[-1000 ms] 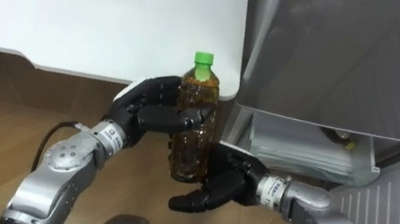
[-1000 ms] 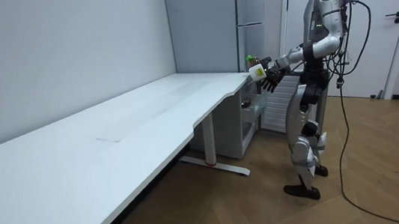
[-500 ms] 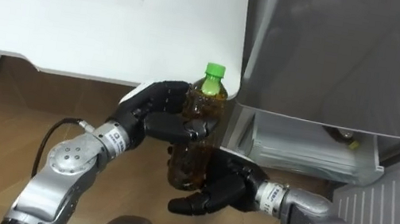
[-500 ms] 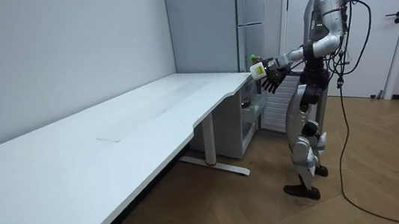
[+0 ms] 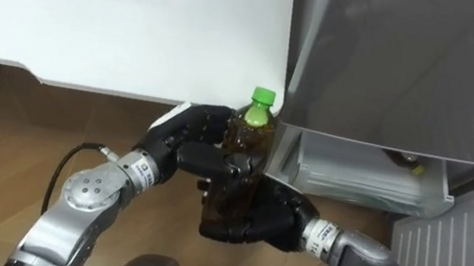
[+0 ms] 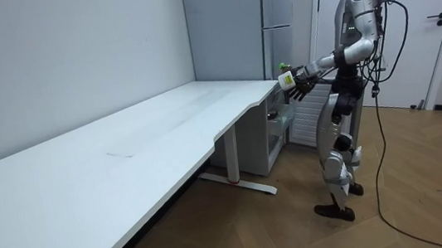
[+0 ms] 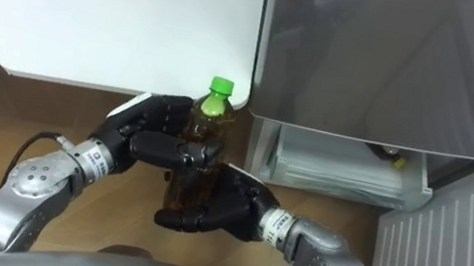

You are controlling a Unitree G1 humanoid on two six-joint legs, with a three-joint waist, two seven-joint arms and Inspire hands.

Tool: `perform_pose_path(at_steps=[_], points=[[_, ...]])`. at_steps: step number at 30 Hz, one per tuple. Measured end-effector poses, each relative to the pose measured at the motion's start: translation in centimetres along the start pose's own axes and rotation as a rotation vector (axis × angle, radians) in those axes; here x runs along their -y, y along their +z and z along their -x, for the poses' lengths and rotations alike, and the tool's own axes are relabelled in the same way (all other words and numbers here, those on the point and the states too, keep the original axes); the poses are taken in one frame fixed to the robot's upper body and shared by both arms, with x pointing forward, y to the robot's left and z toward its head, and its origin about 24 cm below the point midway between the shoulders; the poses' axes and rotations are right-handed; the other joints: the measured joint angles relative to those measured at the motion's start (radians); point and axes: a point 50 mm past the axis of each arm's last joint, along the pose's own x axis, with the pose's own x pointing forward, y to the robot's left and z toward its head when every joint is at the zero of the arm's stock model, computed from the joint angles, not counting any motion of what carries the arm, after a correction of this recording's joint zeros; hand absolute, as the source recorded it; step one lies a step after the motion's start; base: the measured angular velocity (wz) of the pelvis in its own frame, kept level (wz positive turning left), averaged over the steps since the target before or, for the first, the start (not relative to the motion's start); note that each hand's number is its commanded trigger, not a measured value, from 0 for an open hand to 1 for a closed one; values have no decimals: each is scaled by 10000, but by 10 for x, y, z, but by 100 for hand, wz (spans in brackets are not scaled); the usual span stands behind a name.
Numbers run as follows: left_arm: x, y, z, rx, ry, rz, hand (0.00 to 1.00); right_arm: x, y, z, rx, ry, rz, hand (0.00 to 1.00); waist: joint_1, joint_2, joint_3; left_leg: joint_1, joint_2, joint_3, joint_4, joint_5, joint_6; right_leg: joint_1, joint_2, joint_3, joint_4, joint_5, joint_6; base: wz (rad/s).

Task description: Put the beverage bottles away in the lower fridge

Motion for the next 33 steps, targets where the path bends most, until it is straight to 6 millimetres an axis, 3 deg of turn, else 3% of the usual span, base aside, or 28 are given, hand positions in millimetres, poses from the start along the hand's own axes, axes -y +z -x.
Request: perform_pose_path(at_steps=[12,20,21,22,23,25,33], points=[[6,-1,-1,-47,-330,-74,100,0,-7,1,306,-549,-849,100,24,104,-58,11,2,6,-71,3,-3,9,18,56,1,3,1,0],[6,-1,-2,-16,-115,41,100,-3,-8,-2,432,-585,-783,100,45,154,-38,39,4,-1,-85,5,-6,29,19,44,-8,4,1,0],[6,-1,-2,0,-93,93,89,-3,-8,-2,461,-591,-764,100,38,167,-39,37,4,-1,-81,5,-6,29,18,32,-8,4,1,0],[6,-1,-2,16,-89,126,58,-3,-8,-2,477,-589,-747,100,38,171,-40,37,4,-3,-77,5,-6,31,18,28,-8,4,1,0],[6,-1,-2,18,-91,127,22,-4,-8,-2,475,-585,-745,100,32,171,-40,39,4,-5,-77,5,-6,34,18,26,-9,4,1,0],[6,-1,-2,21,-83,131,0,-4,-9,-2,444,-555,-747,100,31,169,-39,42,3,-5,-83,5,-6,39,19,29,-10,4,1,0],[7,-1,-2,-24,-163,84,0,-3,-12,-1,441,-623,-739,100,11,144,-23,146,2,-3,-108,5,-6,124,18,36,-14,4,1,0]])
